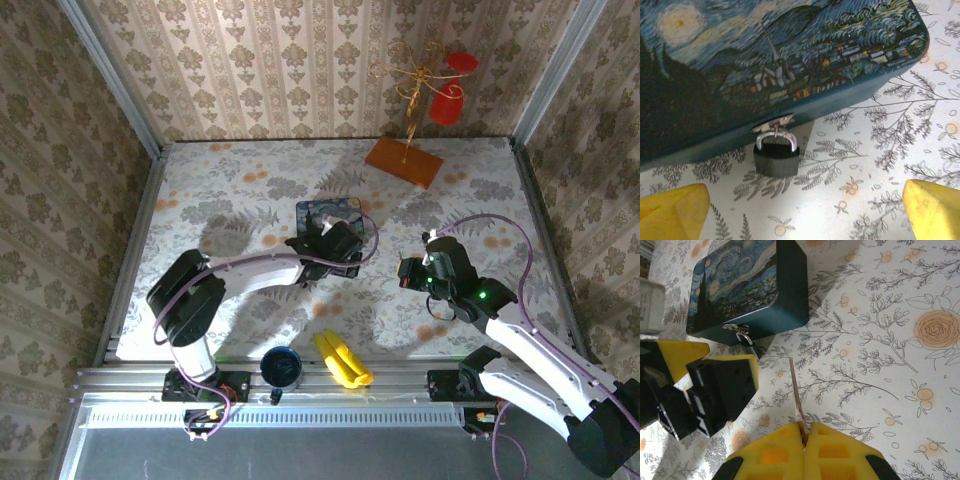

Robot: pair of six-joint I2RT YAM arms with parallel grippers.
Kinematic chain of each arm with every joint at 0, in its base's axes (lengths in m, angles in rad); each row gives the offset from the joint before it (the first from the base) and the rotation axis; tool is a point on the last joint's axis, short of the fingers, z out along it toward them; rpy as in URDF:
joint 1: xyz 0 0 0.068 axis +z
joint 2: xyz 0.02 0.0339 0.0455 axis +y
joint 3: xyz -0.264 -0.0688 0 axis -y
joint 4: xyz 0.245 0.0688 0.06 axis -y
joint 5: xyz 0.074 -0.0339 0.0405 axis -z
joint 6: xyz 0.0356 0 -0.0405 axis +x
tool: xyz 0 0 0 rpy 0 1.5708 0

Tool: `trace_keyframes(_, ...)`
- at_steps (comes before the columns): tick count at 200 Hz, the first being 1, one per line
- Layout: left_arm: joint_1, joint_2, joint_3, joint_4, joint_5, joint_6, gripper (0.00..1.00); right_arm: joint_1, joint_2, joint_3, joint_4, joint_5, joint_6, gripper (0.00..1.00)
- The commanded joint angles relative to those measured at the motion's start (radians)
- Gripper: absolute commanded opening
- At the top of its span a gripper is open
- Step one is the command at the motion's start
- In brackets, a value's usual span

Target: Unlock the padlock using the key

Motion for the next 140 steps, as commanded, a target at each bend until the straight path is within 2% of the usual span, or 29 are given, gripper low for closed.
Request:
trace_keyframes(1, -0.003, 0.060, 0.072, -0.107, -0.054, 0.070, 0.99, -0.004, -0.013, -0.019, -0.015, 0.028, 0.022, 0.00)
trace_keyframes(42, 0.016, 0.160, 0.154, -0.170, -0.074, 0.051, 0.84, -0.004, -0.018, -0.027, -0.002, 0.024, 0.027, 0.00)
trace_keyframes(107, 0.107, 0.155, 0.099, 0.000, 0.069, 0.045, 0.76, -0.004, 0.000, -0.029, 0.023, 0.006, 0.032, 0.00)
trace_keyframes(140, 0.134, 0.169, 0.106, 0.023, 0.103, 0.042, 0.72, -0.005, 0.040, -0.012, 0.036, -0.007, 0.027, 0.00)
